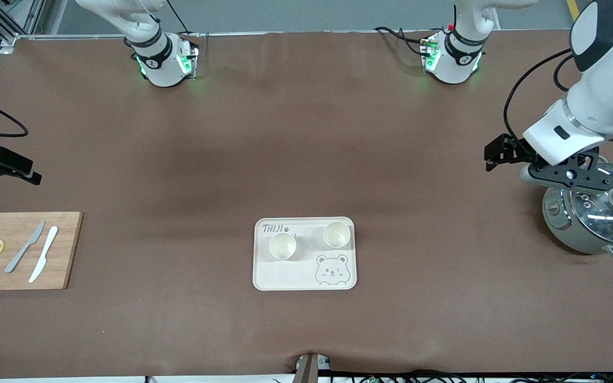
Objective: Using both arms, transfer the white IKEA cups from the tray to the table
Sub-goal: 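Move both grippers toward the two white cups on the tray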
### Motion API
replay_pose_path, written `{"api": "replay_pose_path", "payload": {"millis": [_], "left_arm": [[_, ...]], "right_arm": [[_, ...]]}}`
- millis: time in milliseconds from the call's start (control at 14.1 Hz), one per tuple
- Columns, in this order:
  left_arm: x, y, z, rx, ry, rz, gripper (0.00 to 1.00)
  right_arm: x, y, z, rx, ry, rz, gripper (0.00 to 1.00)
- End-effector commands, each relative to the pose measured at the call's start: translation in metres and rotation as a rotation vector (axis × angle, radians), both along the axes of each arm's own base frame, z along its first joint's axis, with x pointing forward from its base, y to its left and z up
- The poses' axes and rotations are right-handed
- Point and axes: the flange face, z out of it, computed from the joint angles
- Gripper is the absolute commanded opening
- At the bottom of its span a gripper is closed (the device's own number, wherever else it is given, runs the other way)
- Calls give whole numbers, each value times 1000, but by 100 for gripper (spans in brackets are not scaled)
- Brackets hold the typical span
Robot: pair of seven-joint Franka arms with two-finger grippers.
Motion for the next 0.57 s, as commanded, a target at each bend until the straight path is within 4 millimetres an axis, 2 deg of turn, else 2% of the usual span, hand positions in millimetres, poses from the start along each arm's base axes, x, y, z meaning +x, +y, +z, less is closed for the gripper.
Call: {"api": "replay_pose_path", "payload": {"millis": [0,213,427,498], "left_arm": [[-3,7,9,33,-22,-35,100],[2,1,0,17,-29,-31,100],[17,-12,-21,5,-42,-40,100],[20,-13,-27,1,-39,-41,100]], "right_arm": [[-2,1,4,-2,-1,13,100],[-1,5,5,0,-1,11,100],[0,20,6,7,-3,13,100],[1,30,6,15,0,-9,100]]}}
